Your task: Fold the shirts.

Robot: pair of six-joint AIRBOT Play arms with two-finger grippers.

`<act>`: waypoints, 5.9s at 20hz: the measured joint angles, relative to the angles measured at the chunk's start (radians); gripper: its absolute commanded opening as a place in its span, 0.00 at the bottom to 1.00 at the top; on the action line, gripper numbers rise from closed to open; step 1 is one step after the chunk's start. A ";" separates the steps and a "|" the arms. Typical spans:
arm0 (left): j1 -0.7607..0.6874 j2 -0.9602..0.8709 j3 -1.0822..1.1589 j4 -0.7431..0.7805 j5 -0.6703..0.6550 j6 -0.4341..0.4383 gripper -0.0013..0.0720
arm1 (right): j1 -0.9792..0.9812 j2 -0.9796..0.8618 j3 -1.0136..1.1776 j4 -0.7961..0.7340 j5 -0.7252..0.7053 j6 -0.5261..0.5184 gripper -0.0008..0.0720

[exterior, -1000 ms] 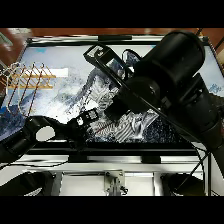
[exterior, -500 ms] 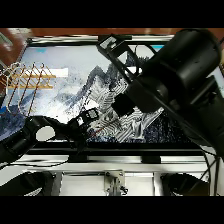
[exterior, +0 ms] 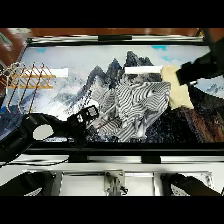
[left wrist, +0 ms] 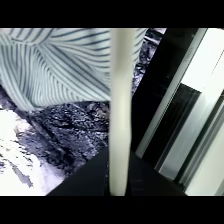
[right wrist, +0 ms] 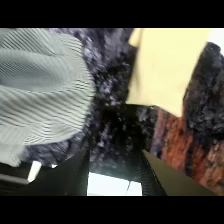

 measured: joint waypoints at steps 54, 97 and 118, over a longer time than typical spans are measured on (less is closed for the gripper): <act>0.390 -0.185 -0.019 -0.543 0.327 -0.500 0.76 | -0.087 -0.114 -0.093 0.579 -0.017 -0.558 0.12; 0.697 -0.414 0.312 -0.870 0.319 -0.220 0.10 | -0.087 -0.096 -0.140 0.658 -0.037 -0.475 0.12; 0.698 -0.461 0.377 -0.645 0.275 -0.365 0.10 | -0.039 -0.084 -0.148 0.678 -0.032 -0.485 0.12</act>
